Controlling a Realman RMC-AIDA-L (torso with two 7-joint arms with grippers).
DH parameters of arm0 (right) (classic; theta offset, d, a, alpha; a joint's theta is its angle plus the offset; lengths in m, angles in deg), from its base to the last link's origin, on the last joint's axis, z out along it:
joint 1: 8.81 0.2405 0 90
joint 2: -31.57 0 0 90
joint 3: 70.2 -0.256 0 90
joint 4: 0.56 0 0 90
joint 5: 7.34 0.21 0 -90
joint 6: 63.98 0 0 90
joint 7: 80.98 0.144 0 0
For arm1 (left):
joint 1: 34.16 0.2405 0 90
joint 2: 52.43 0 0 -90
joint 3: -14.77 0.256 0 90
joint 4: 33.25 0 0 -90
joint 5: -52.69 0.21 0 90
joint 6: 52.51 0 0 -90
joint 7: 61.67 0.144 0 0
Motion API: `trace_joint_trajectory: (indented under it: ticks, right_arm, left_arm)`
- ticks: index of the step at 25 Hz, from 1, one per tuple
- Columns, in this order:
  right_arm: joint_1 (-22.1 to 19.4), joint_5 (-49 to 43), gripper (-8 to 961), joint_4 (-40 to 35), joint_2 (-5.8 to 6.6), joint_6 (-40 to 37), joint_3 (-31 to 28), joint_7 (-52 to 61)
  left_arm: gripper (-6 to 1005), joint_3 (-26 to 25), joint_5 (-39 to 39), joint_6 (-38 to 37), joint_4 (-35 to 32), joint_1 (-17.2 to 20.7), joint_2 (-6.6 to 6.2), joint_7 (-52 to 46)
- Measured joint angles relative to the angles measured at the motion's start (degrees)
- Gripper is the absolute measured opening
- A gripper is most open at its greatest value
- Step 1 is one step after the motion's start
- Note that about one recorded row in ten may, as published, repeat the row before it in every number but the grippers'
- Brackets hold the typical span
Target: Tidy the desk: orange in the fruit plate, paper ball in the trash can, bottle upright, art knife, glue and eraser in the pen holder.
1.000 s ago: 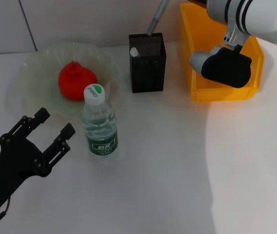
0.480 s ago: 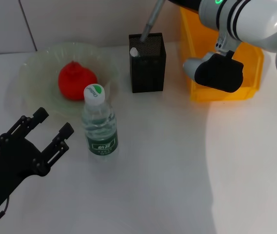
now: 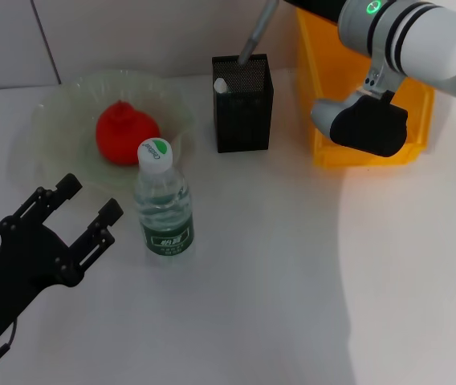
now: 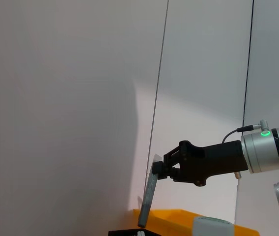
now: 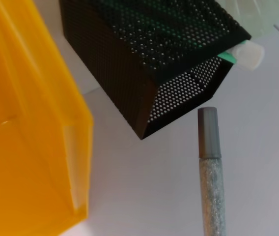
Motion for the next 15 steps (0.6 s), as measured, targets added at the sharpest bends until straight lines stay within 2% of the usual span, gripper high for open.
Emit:
trace_joint_trajectory:
  ticks: [15]
  right_arm:
    - [-1.75,0.07,143,2.39,0.49,7.86,2.40,-0.41]
  left_arm:
    - [693,0.12,0.00,0.01,0.82,-0.76,0.09,-0.64]
